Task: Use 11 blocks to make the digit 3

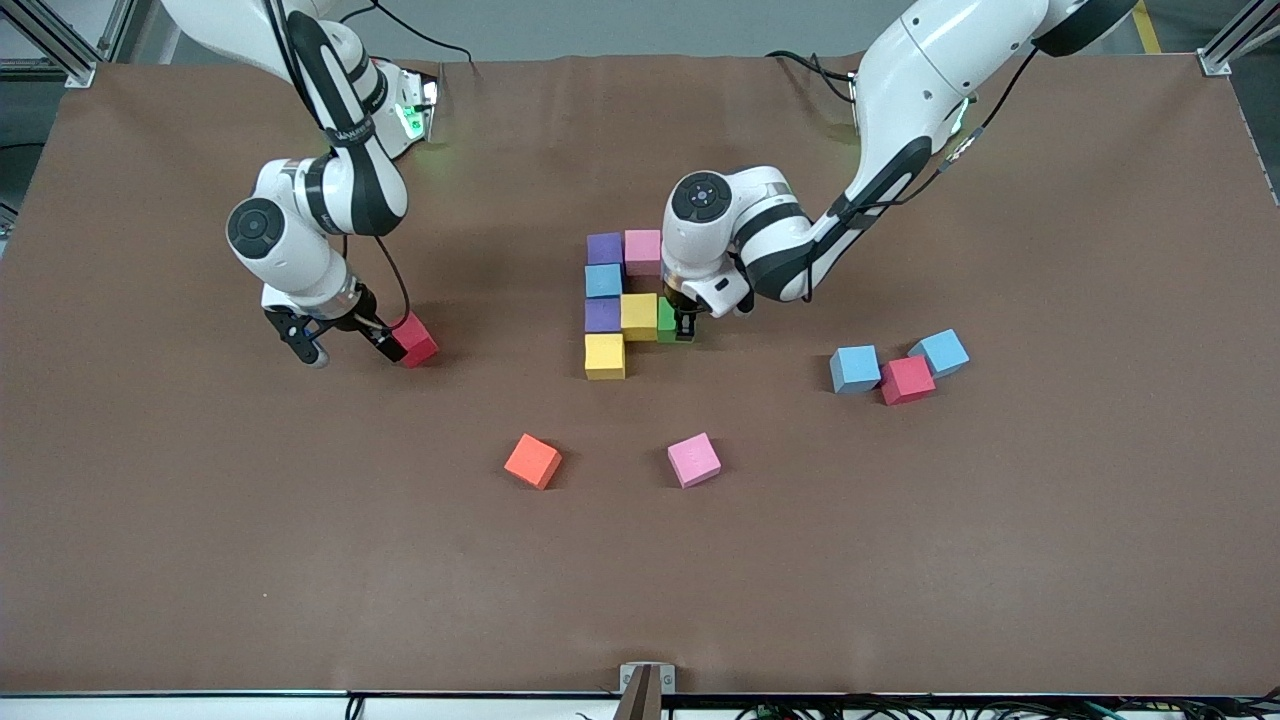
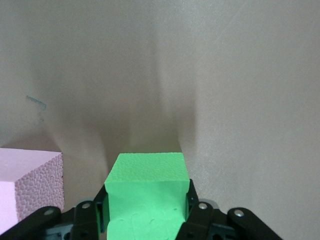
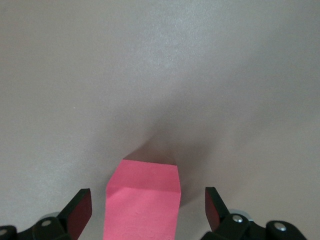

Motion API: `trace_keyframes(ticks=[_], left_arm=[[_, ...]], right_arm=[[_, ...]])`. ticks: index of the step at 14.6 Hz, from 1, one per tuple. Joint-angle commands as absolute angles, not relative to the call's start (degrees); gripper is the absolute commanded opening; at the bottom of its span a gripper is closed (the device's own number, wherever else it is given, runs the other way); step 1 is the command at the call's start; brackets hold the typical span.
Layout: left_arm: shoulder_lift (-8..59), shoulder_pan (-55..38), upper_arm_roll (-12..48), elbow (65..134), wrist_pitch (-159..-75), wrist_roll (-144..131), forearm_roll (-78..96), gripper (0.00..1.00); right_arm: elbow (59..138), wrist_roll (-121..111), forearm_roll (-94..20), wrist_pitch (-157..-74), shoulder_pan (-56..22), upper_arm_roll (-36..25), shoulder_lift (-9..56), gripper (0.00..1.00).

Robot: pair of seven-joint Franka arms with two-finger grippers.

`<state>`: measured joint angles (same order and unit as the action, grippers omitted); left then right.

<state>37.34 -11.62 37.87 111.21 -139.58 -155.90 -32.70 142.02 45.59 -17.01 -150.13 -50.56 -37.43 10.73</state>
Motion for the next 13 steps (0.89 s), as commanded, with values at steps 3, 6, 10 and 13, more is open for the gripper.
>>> trace_keyframes(ticks=[3,6,10,13], left_arm=[[36.22,-11.87,37.7,109.16,-134.66,-158.55,-32.61,1.0],[34.63,-11.51,38.49,109.16,-133.07,-158.55,-32.52,1.0],[31.21,-10.9,38.58,109.16,-130.7,-158.2,-29.54,1.0],[28.31,-9.94,38.85,109.16,-126.23,-154.27,-26.91,1.0]], right_arm=[[142.82,48.6,-17.49,-152.67,-52.82,-37.18,13.8,1.0],[142.82,48.6,-17.49,-152.49,-52.82,-37.18,13.89,1.0],[142.82,48.69,-20.55,-152.4,-52.82,-37.18,13.89,0.95],[142.74,48.69,-26.0,-152.14,-53.69,-37.18,13.97,0.92]])
